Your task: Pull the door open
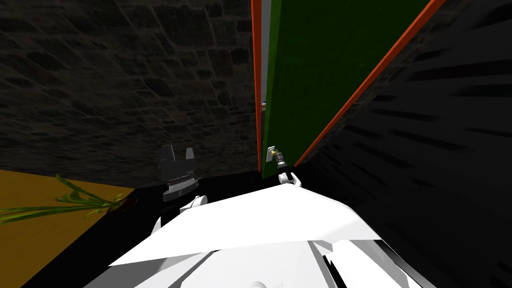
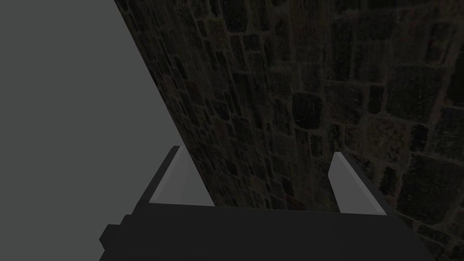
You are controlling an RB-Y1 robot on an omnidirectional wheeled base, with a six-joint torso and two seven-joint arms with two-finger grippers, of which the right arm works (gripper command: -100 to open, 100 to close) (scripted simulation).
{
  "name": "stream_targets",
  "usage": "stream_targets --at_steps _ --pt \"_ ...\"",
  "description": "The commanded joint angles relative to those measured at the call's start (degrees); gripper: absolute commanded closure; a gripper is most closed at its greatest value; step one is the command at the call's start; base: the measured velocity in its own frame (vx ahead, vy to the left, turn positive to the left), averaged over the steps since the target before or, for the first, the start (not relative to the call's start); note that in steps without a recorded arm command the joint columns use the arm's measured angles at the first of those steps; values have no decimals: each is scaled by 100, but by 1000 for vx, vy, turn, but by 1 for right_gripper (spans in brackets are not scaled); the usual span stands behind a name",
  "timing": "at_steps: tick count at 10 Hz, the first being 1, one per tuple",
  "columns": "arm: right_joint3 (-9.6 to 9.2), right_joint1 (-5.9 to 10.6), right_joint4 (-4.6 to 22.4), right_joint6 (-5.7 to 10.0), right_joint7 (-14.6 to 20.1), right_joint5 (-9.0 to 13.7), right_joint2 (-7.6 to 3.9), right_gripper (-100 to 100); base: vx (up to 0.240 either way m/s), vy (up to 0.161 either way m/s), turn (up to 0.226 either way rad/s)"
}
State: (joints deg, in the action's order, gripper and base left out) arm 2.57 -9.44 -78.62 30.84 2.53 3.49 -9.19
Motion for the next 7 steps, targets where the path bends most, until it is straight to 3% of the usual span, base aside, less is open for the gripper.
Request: stream_targets --at_steps 1,2,7 --pt "-169 62 -54 82 45 -22 41 100 2 -9 12" --pt "-241 63 -73 54 205 211 61 100 -44 -38 123" --pt "-241 63 -73 54 205 211 61 100 -10 -6 1"
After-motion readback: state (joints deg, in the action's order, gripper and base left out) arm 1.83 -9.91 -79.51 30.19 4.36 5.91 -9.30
